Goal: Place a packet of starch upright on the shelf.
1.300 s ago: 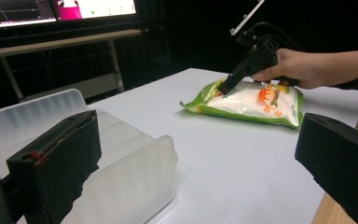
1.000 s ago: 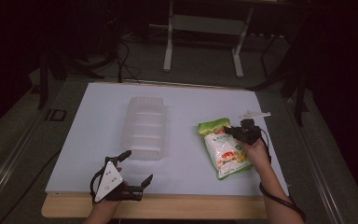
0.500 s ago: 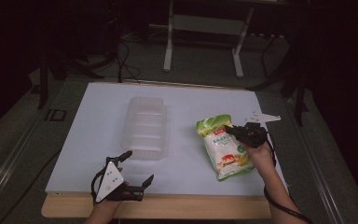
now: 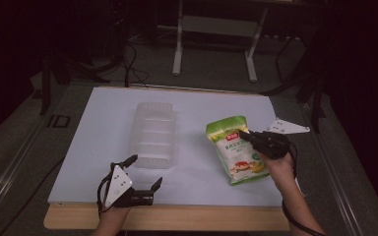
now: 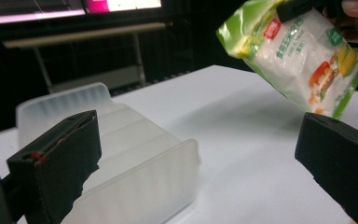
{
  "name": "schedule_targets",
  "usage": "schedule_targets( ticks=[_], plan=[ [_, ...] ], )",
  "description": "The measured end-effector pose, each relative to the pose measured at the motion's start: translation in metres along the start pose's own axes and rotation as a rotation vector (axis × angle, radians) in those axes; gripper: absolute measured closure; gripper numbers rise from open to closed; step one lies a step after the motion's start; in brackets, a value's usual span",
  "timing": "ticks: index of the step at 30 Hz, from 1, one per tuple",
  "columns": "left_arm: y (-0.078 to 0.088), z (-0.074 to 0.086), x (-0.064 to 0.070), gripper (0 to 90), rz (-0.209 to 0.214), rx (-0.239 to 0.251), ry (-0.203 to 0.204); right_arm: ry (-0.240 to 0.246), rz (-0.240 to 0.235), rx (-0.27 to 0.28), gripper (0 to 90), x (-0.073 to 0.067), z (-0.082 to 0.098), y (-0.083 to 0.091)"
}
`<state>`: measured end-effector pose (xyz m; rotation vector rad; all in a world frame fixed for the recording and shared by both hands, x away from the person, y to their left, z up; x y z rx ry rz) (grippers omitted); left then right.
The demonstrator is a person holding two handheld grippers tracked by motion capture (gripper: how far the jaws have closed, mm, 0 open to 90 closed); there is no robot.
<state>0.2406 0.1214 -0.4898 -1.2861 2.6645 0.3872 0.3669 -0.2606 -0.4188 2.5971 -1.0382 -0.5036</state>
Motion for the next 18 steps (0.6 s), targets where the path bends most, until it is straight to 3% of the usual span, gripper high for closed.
schedule_targets(
  ticks=[2,3,4,5,10,12,14,16,18],
  plan=[
    [-0.001,-0.004,-0.001,0.4,0.051,-0.003,0.05,0.012,-0.003,0.014,85.3,-0.006,-0.006,0.005],
    [-0.001,-0.004,-0.001,0.4,0.051,-0.003,0.05,0.012,-0.003,0.014,85.3,-0.006,-0.006,0.005],
    [-0.001,-0.01,-0.001,0.4,0.093,0.005,0.091,0.025,-0.004,0.029,85.2,-0.012,-0.012,0.011],
    [-0.001,-0.014,-0.001,0.4,0.111,0.012,0.101,0.03,-0.006,0.034,85.2,-0.015,-0.014,0.013],
    [-0.002,-0.025,-0.001,0.4,0.129,0.017,0.084,0.04,-0.015,0.07,85.2,-0.026,-0.024,0.021],
    [-0.008,-0.039,0.0,0.3,0.141,0.008,0.062,0.048,-0.019,0.092,85.2,-0.034,-0.03,0.026],
    [-0.014,-0.046,-0.001,0.3,0.171,0.001,0.067,0.063,-0.028,0.108,85.2,-0.041,-0.034,0.03],
    [-0.017,-0.049,-0.002,0.3,0.174,-0.009,0.073,0.067,-0.034,0.111,85.2,-0.045,-0.037,0.032],
    [-0.029,-0.058,-0.003,0.3,0.198,-0.022,0.097,0.086,-0.046,0.128,85.2,-0.056,-0.043,0.036]
  ],
)
Point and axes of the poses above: each handheld gripper's, and its own axes: y roughly backward along the jaws, z roughly out of its underside, x roughly to its right, the point moved 3 cm from there along -y, roughly forward along the jaws, and after that the axes turned 12 degrees about -y, right-handed, at the moved point
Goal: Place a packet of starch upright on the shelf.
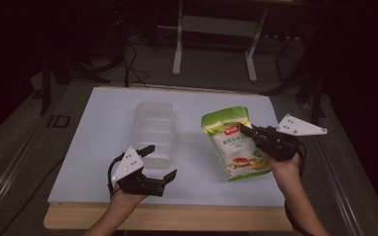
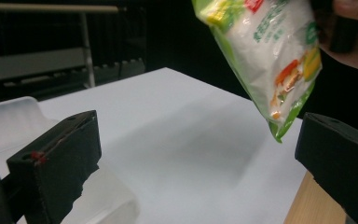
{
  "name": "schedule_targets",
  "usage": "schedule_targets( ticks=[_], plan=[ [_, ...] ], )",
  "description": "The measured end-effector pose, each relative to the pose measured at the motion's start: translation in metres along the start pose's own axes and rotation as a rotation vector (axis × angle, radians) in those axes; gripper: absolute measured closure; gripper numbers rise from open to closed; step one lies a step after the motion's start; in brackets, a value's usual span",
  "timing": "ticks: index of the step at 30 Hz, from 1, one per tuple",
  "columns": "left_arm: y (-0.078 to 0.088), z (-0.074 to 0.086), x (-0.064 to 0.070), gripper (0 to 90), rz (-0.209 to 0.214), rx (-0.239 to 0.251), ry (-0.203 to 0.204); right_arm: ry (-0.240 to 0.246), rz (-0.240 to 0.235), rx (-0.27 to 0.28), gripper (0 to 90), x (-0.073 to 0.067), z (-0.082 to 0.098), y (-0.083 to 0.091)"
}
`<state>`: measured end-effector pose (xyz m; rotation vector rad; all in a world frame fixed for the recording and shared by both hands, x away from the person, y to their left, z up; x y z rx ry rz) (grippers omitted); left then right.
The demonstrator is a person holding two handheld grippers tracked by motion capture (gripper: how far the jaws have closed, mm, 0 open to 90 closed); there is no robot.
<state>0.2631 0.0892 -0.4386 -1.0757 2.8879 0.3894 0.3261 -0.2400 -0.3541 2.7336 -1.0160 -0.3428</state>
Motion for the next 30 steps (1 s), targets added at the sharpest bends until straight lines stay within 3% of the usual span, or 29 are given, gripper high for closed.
schedule_targets(
  ticks=[4,5,6,9,12,15,19,22,23,24,30],
  plan=[
    [-0.009,-0.01,0.001,0.3,0.022,0.008,-0.005,0.004,-0.008,0.019,85.2,-0.008,-0.005,0.001],
    [-0.021,-0.021,0.003,0.3,0.057,0.009,-0.04,0.018,-0.028,0.044,85.2,-0.018,-0.008,0.003],
    [-0.025,-0.025,0.003,0.4,0.077,0.01,-0.041,0.02,-0.038,0.05,85.2,-0.02,-0.009,0.003],
    [-0.033,-0.031,0.004,0.4,0.095,0.012,-0.041,0.018,-0.059,0.067,85.2,-0.027,-0.011,0.002],
    [-0.047,-0.04,0.006,0.4,0.132,0.016,0.0,0.018,-0.074,0.091,85.2,-0.031,-0.012,0.002],
    [-0.056,-0.044,0.01,0.4,0.149,0.014,-0.013,0.034,-0.09,0.117,85.2,-0.035,-0.011,0.002],
    [-0.067,-0.052,0.014,0.4,0.175,0.016,-0.018,0.04,-0.099,0.111,85.2,-0.039,-0.009,-0.002],
    [-0.071,-0.055,0.014,5.7,0.174,0.025,-0.019,0.044,-0.103,0.106,85.2,-0.042,-0.007,-0.004],
    [-0.076,-0.058,0.014,5.7,0.192,0.031,-0.009,0.046,-0.101,0.105,85.2,-0.042,-0.007,-0.005],
    [-0.077,-0.059,0.014,10.9,0.192,0.037,-0.005,0.047,-0.104,0.11,85.2,-0.043,-0.007,-0.006],
    [-0.092,-0.058,0.014,26.8,0.283,0.041,0.062,0.053,-0.12,0.119,85.2,-0.044,-0.006,-0.007]
  ],
)
Point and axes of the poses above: each handheld gripper's, and its own axes: y roughly backward along the jaws, z roughly out of its underside, x roughly to its right, the point moved 3 cm from there along -y, roughly forward along the jaws, and after that the axes turned 12 degrees about -y, right-handed, at the moved point
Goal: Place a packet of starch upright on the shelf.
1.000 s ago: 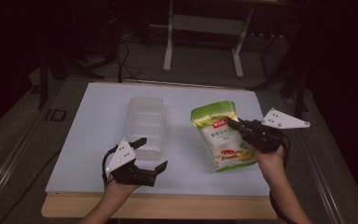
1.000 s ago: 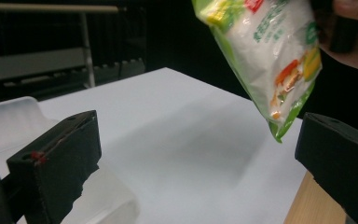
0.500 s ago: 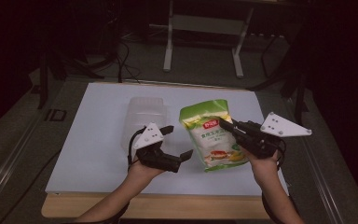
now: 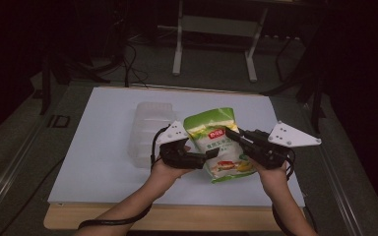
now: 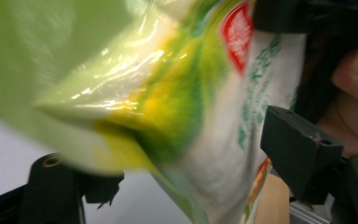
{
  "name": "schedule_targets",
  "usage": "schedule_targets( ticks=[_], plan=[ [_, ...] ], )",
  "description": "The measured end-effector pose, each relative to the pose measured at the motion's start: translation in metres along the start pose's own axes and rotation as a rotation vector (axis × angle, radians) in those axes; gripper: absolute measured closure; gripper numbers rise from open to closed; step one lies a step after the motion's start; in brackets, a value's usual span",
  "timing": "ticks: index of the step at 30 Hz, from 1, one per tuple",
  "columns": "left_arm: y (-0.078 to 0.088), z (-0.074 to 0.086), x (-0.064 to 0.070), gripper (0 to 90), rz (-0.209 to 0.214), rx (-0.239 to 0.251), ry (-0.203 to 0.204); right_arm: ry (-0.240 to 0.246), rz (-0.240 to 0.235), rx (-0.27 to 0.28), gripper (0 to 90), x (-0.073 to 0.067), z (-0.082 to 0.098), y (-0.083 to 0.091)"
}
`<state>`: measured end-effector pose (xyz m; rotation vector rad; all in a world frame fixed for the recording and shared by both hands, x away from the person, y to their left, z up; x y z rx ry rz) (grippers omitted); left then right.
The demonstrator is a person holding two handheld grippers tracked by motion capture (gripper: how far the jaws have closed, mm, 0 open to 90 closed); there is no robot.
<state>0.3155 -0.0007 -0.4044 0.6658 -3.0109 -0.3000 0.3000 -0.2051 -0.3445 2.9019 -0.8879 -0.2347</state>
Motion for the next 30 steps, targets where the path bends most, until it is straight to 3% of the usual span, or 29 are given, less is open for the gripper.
schedule_targets(
  ticks=[3,5,9,13,19,26,30],
  plan=[
    [-0.005,0.001,0.002,34.4,0.042,-0.006,0.002,0.01,0.002,-0.002,85.2,-0.001,0.0,0.0],
    [-0.006,0.002,0.002,37.6,0.04,-0.013,-0.009,0.016,0.003,-0.005,85.2,-0.001,0.001,0.0],
    [-0.008,0.003,-0.001,49.1,0.062,-0.029,0.017,0.005,-0.001,-0.003,85.2,0.0,0.004,0.0],
    [-0.01,0.001,0.003,62.5,0.045,-0.05,-0.034,0.016,0.008,-0.012,85.2,0.0,0.007,-0.002],
    [-0.007,-0.002,0.01,74.8,0.022,-0.046,-0.123,0.019,-0.001,-0.002,85.1,0.001,0.007,0.001],
    [-0.003,-0.009,0.007,76.6,0.02,-0.07,-0.179,0.006,-0.007,0.012,83.8,0.001,0.007,0.001],
    [0.0,-0.015,0.005,78.9,0.015,-0.084,-0.211,-0.028,0.005,0.011,72.5,0.003,0.003,0.0]
  ],
)
Point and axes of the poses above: each handheld gripper's, and its own axes: y roughly backward along the jaws, z roughly out of its underside, x roughly to its right, the point moved 3 cm from there along -y, roughly forward along the jaws, and after that the axes turned 12 degrees about -y, right-handed, at the moved point
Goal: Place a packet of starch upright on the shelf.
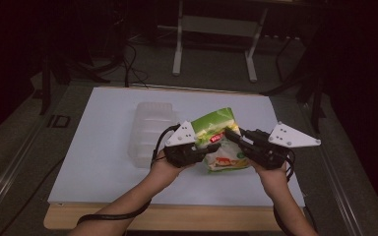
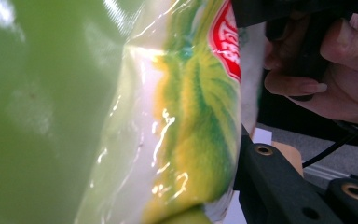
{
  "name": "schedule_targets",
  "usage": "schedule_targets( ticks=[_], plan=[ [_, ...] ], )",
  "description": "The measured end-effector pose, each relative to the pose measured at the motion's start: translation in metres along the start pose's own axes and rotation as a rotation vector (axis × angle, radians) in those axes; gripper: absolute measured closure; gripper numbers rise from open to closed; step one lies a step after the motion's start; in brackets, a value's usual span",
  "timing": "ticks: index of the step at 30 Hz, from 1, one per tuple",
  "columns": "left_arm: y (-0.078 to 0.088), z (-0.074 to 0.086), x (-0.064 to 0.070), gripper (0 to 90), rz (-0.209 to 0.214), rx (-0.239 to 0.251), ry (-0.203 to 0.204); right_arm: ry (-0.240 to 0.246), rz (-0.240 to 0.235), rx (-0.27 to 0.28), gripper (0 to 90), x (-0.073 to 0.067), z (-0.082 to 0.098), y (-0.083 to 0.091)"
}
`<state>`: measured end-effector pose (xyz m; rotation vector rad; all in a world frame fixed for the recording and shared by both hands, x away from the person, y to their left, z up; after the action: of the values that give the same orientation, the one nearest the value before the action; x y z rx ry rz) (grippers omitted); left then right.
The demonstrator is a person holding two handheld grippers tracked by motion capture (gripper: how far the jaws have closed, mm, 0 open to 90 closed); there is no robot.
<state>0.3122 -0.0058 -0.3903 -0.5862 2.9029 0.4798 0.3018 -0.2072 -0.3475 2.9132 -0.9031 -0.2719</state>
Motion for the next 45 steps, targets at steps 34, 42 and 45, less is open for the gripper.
schedule_targets(
  ticks=[34,42,45],
  plan=[
    [0.073,-0.006,-0.107,78.7,0.026,-0.133,-0.235,-0.132,0.042,-0.043,17.0,0.046,0.026,0.056],
    [0.092,0.014,-0.149,78.7,0.011,-0.201,-0.28,-0.155,0.036,-0.043,17.0,0.051,0.038,0.07],
    [0.094,0.022,-0.164,78.6,-0.014,-0.234,-0.291,-0.155,0.03,-0.042,17.0,0.051,0.043,0.072]
  ],
)
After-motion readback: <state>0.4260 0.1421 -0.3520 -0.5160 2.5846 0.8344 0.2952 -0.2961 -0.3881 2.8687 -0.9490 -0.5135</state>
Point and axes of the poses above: each handheld gripper's, and its own axes: y roughly backward along the jaws, z roughly out of its underside, x roughly to its right, the point moved 3 cm from there along -y, roughly forward along the jaws, and after that the axes turned 12 degrees about -y, right-handed, at the moved point
